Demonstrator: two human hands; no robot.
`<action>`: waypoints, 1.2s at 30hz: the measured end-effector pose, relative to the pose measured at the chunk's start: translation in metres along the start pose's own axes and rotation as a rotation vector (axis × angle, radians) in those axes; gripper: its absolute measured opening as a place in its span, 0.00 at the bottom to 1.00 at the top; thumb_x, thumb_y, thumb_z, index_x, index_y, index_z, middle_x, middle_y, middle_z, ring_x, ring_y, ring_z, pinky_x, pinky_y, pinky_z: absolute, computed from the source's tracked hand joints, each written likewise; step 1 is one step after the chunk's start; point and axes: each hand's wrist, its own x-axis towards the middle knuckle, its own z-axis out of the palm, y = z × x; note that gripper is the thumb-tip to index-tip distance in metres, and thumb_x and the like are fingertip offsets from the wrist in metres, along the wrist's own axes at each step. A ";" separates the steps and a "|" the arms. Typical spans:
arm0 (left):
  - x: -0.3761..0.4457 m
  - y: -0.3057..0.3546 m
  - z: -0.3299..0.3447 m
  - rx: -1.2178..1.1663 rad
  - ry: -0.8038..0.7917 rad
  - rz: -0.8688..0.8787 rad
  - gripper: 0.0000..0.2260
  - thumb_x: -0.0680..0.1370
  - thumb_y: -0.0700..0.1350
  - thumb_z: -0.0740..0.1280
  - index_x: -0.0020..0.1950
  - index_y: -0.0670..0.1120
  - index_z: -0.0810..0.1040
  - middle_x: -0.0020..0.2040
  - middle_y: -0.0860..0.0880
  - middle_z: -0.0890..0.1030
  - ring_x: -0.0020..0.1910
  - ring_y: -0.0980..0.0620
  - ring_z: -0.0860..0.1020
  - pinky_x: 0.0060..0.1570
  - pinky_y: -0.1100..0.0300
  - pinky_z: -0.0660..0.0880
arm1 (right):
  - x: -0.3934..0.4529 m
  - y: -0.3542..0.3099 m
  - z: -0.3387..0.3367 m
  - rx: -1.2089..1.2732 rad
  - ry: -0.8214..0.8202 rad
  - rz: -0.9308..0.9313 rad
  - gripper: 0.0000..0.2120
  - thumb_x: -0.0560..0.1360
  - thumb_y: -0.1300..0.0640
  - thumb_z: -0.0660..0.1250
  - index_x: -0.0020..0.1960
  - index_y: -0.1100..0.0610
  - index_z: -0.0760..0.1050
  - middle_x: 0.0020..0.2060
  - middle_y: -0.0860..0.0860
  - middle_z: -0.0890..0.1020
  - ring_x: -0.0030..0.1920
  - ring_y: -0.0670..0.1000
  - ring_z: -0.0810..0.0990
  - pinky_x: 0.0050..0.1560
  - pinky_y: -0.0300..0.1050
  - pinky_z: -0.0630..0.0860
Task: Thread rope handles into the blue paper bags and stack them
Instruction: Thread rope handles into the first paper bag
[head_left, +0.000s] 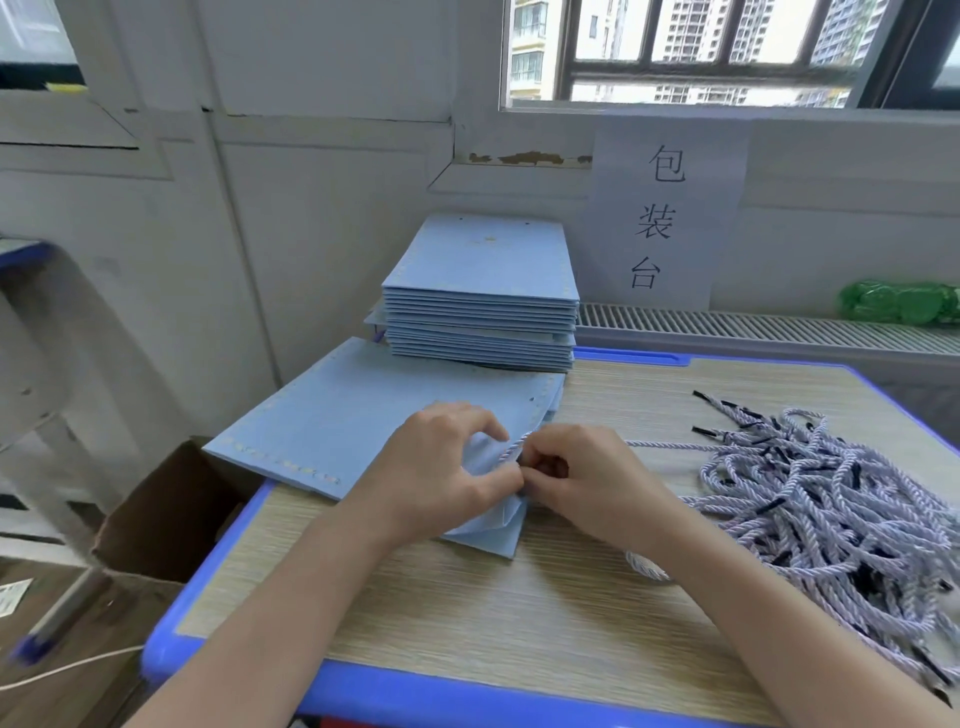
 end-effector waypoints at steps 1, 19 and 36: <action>0.000 0.000 -0.001 0.025 -0.031 0.001 0.26 0.65 0.61 0.62 0.58 0.51 0.79 0.55 0.58 0.78 0.57 0.60 0.72 0.57 0.67 0.67 | -0.001 0.001 -0.003 -0.010 -0.013 -0.008 0.09 0.72 0.58 0.67 0.34 0.50 0.72 0.29 0.44 0.73 0.31 0.42 0.69 0.36 0.39 0.66; 0.036 0.015 0.002 0.480 -0.203 -0.013 0.20 0.73 0.66 0.64 0.58 0.55 0.75 0.45 0.56 0.68 0.48 0.54 0.67 0.44 0.59 0.64 | -0.009 0.039 -0.049 -0.432 -0.030 0.167 0.12 0.71 0.50 0.65 0.32 0.51 0.66 0.33 0.47 0.74 0.36 0.49 0.71 0.36 0.44 0.66; 0.022 -0.010 0.001 0.161 -0.039 -0.046 0.09 0.75 0.54 0.68 0.51 0.50 0.80 0.47 0.52 0.75 0.48 0.54 0.73 0.45 0.61 0.66 | -0.010 0.039 -0.046 -0.032 0.053 0.026 0.05 0.72 0.61 0.68 0.42 0.51 0.79 0.36 0.48 0.78 0.36 0.45 0.74 0.40 0.37 0.71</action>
